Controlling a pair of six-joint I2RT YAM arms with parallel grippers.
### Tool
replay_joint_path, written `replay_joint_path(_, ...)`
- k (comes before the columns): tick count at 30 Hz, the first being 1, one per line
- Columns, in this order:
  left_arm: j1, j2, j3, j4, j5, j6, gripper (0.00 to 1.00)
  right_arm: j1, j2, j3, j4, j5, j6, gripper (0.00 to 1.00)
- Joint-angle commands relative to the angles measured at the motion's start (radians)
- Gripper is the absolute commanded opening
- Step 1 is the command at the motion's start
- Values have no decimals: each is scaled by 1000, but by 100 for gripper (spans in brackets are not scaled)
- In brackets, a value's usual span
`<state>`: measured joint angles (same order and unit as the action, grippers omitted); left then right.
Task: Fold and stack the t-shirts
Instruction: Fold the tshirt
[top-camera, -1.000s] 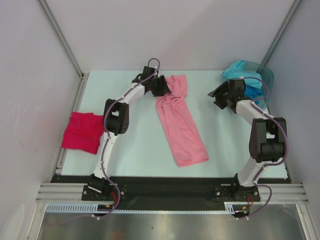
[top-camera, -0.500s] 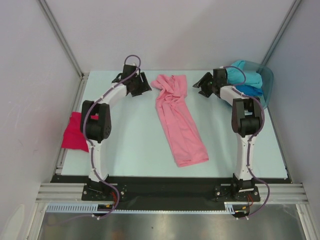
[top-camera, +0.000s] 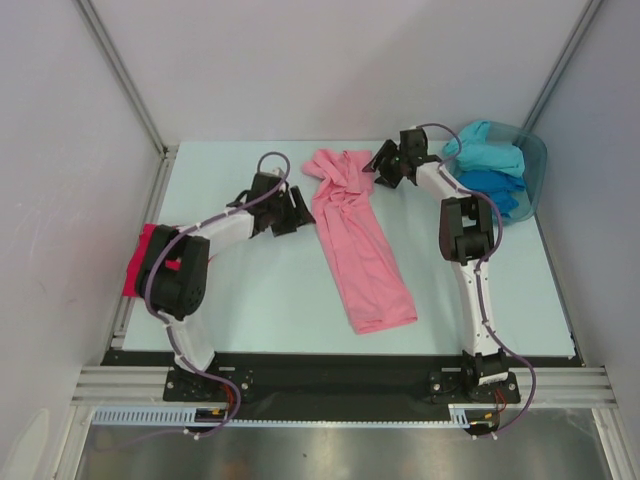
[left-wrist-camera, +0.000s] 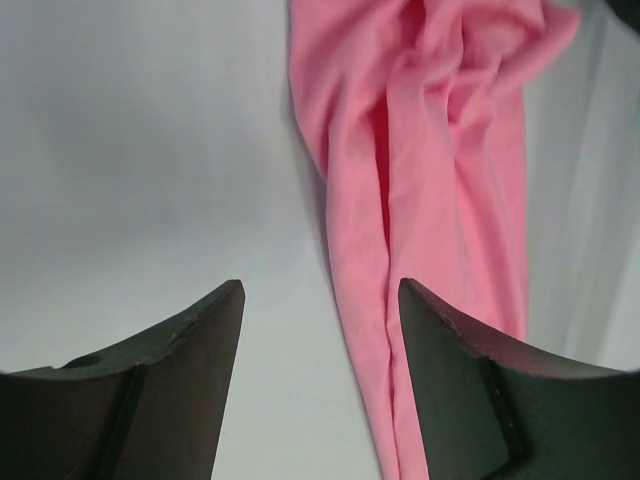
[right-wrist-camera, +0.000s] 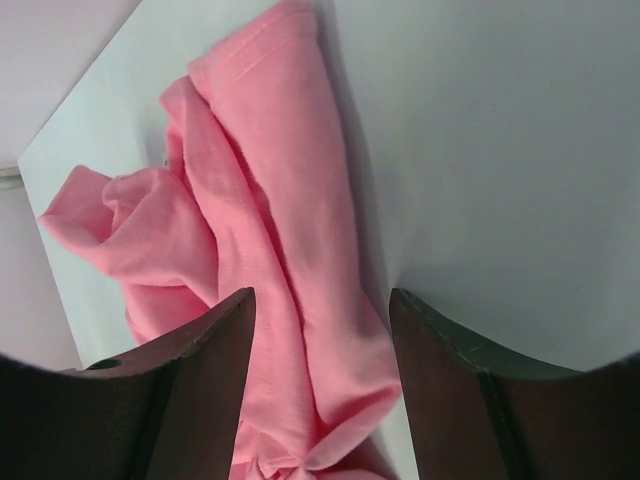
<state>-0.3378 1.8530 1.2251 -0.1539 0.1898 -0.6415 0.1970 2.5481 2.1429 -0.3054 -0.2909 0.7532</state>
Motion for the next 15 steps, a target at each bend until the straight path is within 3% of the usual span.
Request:
replay_joint_path(1,-36,-130,-125,128,40,-55,69,16,55,61,-83,-17,-37,62)
replay_joint_path(5,-58,-196,-216,149,48,-61,69,25,92,98,-75,-19,-43,53)
replay_joint_path(8,-66,-236,-263,151,56,-57,69,27,100,123,-84,-2,-43,35)
replay_joint_path(9,-67,-245,-277,178,59,-60,68,25,104,129,-87,1,-43,25)
replay_joint_path(15,-171,-313,-392,230,79,-107,68,6,121,175,-93,15,-38,9)
